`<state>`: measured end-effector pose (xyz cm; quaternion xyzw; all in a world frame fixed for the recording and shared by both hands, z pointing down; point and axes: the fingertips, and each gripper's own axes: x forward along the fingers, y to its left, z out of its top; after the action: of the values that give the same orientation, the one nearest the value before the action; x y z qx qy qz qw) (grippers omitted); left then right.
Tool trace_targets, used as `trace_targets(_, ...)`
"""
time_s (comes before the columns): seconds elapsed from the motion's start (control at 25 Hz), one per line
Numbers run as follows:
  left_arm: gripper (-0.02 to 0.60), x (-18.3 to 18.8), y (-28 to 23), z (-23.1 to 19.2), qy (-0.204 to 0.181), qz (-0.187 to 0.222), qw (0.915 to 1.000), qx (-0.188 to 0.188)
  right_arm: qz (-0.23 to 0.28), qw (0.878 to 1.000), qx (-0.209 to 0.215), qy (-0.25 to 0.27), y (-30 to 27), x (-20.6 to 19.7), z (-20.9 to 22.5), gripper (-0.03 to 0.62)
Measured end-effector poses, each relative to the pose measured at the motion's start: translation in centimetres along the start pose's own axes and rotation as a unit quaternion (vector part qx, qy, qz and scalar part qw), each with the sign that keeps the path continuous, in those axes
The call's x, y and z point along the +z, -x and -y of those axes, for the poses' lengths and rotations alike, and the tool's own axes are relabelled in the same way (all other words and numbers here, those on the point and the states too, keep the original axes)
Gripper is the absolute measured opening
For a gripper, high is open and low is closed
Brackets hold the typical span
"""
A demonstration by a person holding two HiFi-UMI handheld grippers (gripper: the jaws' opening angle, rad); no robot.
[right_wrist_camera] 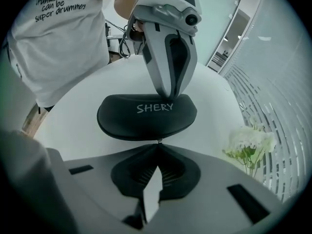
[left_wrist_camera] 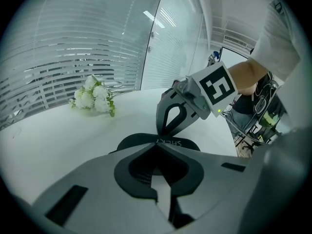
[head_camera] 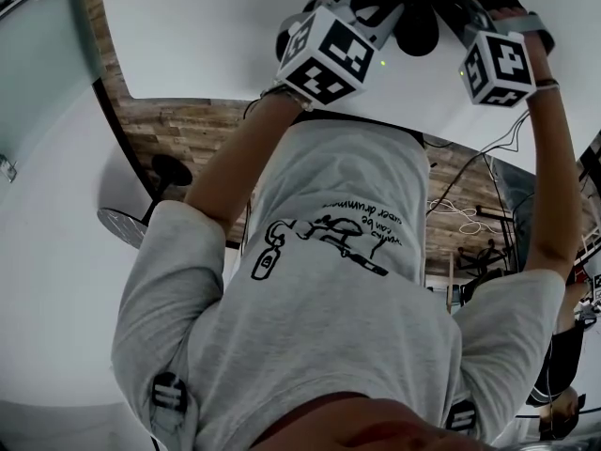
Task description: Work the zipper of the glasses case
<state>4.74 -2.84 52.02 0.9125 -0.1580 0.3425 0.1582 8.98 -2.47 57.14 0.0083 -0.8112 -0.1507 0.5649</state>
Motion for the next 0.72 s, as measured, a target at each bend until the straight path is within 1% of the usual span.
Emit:
trace_targets(0.16,0.02,-0.3,0.2,0.3,-0.01,-0.008,0.9999,-0.001,0.003,1.0,0.001,-0.018,0.4,0.1,-0.9,0.003)
trace_targets(0.32,0.02,-0.6,0.4,0.1,-0.011,-0.008,0.9999,0.001,-0.001,1.0,0.021,-0.02,0.4,0.3,-2.5,0.002)
trace_targets(0.52,0.02,-0.4,-0.1,-0.7,-0.01,-0.01,0.9999,0.0,0.002,0.998,0.045,-0.036,0.5,-0.3,-4.9,0.002)
trace_targets(0.72,0.02,-0.2,-0.8,-0.2,-0.011,-0.011,0.9999,0.0,0.012,0.997,0.053,-0.054,1.1,-0.4,-7.3,0.002)
